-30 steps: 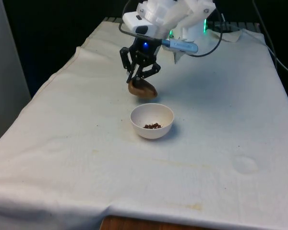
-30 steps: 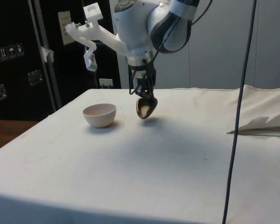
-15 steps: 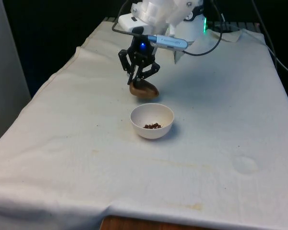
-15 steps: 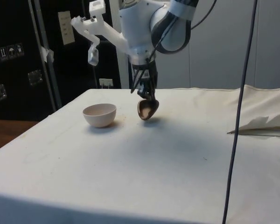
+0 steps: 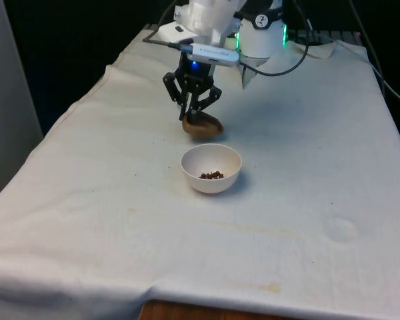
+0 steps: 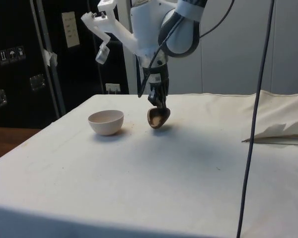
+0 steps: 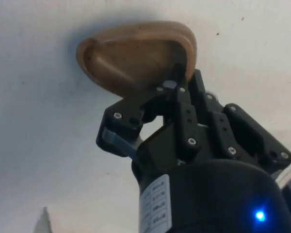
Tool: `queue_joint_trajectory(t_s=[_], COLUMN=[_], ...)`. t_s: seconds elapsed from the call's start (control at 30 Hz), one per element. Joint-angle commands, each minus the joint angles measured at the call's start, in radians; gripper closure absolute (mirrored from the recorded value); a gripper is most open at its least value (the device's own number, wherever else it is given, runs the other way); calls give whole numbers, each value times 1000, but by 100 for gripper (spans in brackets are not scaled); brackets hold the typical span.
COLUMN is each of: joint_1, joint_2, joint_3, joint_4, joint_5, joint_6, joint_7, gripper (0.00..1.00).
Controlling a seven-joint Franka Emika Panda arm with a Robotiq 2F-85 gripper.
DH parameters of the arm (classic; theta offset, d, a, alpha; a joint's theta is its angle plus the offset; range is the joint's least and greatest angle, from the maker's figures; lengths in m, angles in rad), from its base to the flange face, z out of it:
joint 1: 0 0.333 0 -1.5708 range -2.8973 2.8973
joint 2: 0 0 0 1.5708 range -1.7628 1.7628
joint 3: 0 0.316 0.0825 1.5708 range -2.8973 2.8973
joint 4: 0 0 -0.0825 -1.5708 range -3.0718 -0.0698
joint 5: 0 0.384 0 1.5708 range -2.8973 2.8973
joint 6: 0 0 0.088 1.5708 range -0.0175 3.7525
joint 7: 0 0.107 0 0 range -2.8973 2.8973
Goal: Pour the coffee beans from the cup into the bowl.
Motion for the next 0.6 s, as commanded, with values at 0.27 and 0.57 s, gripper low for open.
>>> queue_joint_trajectory(t_s=[0.27, 0.57], joint_1=[-20, -23], joint_2=[5, 9], joint_3=[14, 11], joint_4=[-8, -5], joint_5=[131, 254], joint_6=[19, 14], joint_7=[-138, -267], gripper=[100, 100])
